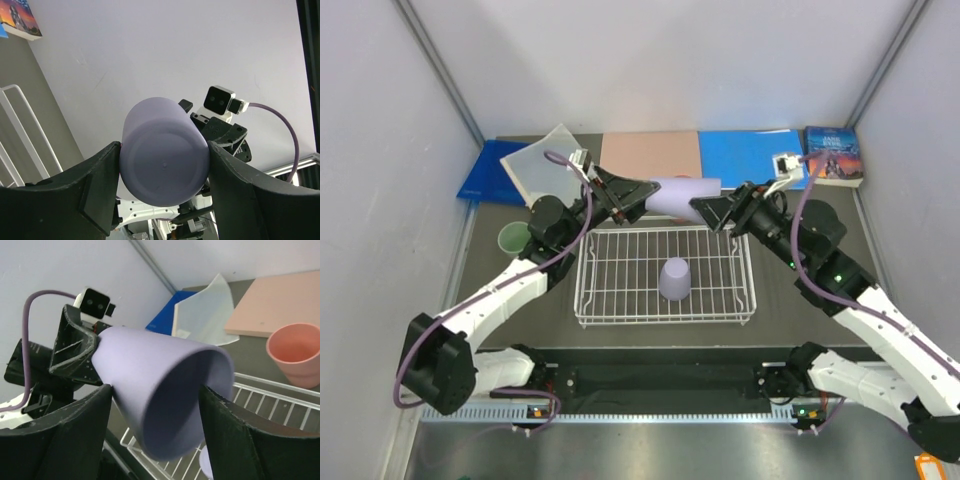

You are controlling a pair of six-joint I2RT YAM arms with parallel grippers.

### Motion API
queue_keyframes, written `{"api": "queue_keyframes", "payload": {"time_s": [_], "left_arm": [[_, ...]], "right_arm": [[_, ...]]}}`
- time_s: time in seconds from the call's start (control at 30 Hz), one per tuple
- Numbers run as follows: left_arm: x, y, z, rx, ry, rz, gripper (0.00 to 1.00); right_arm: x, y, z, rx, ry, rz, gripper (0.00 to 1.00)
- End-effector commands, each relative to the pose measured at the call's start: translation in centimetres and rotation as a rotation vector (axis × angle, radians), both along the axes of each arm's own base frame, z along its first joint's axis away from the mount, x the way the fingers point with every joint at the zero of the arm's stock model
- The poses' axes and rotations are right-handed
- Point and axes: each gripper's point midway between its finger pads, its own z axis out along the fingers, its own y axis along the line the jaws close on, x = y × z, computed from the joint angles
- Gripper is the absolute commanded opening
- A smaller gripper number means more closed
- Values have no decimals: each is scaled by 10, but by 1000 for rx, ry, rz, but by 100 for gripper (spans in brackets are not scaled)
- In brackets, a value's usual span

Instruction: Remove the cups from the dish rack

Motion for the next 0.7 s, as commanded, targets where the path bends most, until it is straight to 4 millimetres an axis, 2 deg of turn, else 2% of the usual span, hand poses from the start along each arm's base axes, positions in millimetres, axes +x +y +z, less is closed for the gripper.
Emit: {"api": "queue_keyframes", "payload": {"time_s": [0.0,0.07,0.1,0.13,0.17,0.2,0.23,0.27,0.3,0.33,0.4,0.43,0.47,0.5,0.53,0.57,0.6,0.63,0.67], "left_arm": [[-8,1,20,-49,-83,-31,0],[-5,-1,16,-45,-71,-32,0],[-5,-2,14,-39,-65,-34,0],[-4,-2,12,-28,-64,-35,1],[-1,-2,8,-12,-57,-28,15],[4,-3,-3,38,-37,-13,55],[12,-3,-16,89,14,20,80],[18,2,-13,131,29,64,94],[25,5,-24,224,17,116,99],[36,16,-62,366,158,192,99],[43,33,-67,511,188,287,99],[41,46,-89,606,265,325,99],[47,61,-86,645,281,408,99],[46,70,-91,684,292,443,99],[44,76,-92,704,297,461,99],[43,89,-94,732,307,520,99],[41,95,-96,744,319,541,99],[38,100,-97,758,327,557,99],[33,108,-100,781,338,575,99]], "right_arm": [[-5,28,29,61,-61,148,56],[-5,30,29,70,-50,158,33],[-4,29,28,71,-45,146,10],[1,24,25,64,-29,107,0],[3,20,29,66,-42,83,0],[4,15,25,52,-25,55,0],[11,2,22,35,-8,-26,0],[15,-7,21,27,-3,-77,0],[17,-19,21,15,10,-137,0],[28,-42,29,12,12,-273,0],[39,-64,6,-119,94,-403,0],[46,-90,21,-129,92,-536,0],[47,-104,6,-217,141,-595,0],[59,-112,-7,-284,189,-657,0],[65,-144,4,-306,211,-816,0],[69,-158,-2,-324,262,-898,0],[75,-171,-33,-467,372,-959,0],[80,-194,-20,-442,400,-1067,0],[86,-200,-27,-429,453,-1103,0]]}}
